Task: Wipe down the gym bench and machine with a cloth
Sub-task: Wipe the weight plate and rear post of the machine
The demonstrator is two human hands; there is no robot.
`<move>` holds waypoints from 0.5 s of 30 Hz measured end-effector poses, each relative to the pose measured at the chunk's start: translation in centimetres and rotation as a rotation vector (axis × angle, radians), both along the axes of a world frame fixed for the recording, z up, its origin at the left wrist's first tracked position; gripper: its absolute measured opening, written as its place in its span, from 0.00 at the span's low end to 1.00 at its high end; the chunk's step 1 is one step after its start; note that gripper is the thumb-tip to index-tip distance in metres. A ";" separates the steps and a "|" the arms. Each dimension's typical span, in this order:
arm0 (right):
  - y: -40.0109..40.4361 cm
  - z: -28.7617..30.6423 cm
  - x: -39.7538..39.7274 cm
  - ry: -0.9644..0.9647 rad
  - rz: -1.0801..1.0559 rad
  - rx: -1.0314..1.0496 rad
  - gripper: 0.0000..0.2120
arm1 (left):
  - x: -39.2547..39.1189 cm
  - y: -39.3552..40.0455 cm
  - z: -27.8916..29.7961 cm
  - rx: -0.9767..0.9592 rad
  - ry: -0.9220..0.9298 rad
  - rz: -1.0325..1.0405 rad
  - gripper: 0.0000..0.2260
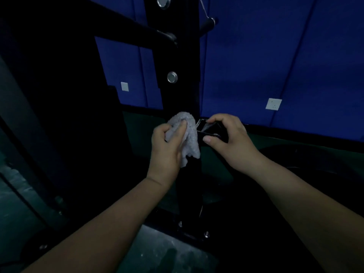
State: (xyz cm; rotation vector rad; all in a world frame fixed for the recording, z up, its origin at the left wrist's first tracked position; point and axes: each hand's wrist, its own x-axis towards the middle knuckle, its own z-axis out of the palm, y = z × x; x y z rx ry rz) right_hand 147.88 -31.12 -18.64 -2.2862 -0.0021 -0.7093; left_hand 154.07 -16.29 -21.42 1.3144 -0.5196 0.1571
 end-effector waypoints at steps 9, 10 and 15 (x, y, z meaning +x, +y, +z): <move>-1.3 -1.0 -0.2 0.018 0.063 -0.121 0.26 | -3.0 3.4 -10.6 0.239 0.305 -0.109 0.14; -1.4 -1.0 -0.5 0.045 0.080 -0.120 0.28 | -3.4 3.1 -9.7 0.131 0.249 -0.019 0.14; -2.1 -1.6 -2.1 0.137 0.122 -0.076 0.37 | -2.4 -1.1 -5.4 -0.093 0.120 0.138 0.07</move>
